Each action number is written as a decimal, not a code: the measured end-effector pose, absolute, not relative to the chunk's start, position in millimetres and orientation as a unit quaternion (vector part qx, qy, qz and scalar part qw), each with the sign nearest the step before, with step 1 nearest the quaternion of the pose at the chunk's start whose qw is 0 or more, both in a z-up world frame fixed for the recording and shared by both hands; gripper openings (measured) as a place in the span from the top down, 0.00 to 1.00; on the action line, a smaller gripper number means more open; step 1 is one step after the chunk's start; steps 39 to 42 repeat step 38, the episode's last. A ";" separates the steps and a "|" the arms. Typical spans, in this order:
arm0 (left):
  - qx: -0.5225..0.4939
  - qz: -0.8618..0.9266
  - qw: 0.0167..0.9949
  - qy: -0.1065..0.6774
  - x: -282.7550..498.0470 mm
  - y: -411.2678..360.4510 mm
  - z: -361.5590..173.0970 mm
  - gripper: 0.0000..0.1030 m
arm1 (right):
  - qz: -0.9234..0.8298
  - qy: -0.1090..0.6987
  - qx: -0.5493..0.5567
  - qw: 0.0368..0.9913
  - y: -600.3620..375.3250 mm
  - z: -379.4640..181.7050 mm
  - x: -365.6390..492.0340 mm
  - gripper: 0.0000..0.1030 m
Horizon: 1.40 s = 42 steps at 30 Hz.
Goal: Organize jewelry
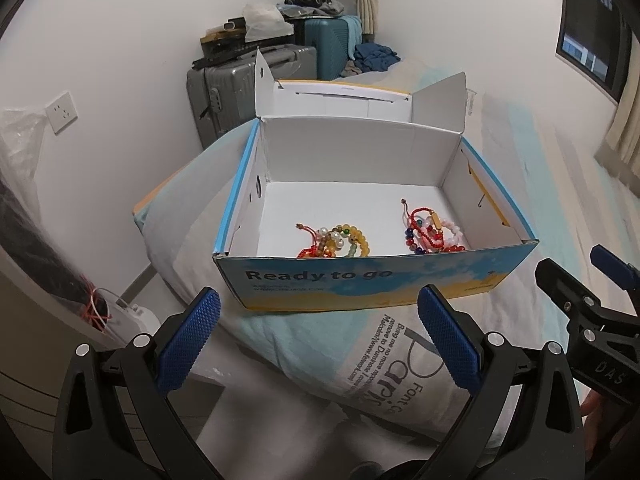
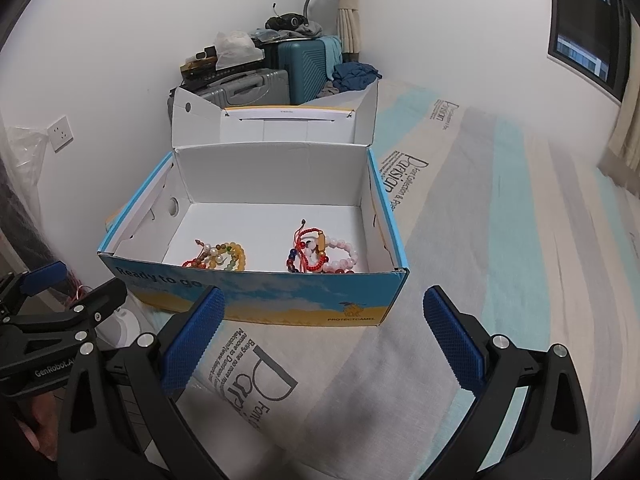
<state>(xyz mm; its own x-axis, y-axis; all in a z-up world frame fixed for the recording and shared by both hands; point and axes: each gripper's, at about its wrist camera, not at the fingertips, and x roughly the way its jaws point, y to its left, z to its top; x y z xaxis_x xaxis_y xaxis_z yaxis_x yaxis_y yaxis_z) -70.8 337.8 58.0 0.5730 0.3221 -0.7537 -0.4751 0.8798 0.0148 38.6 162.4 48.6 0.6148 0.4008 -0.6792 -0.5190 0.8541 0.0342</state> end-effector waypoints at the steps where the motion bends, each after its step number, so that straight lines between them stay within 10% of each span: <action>1: -0.095 0.227 0.881 0.404 -70.9 338.1 57.9 0.06 | 0.257 0.356 -0.083 0.894 162.1 47.8 38.6 0.07; 42: -0.101 0.239 0.876 0.407 -68.5 337.8 53.8 0.06 | 0.257 0.365 -0.081 0.891 163.8 44.0 38.4 0.07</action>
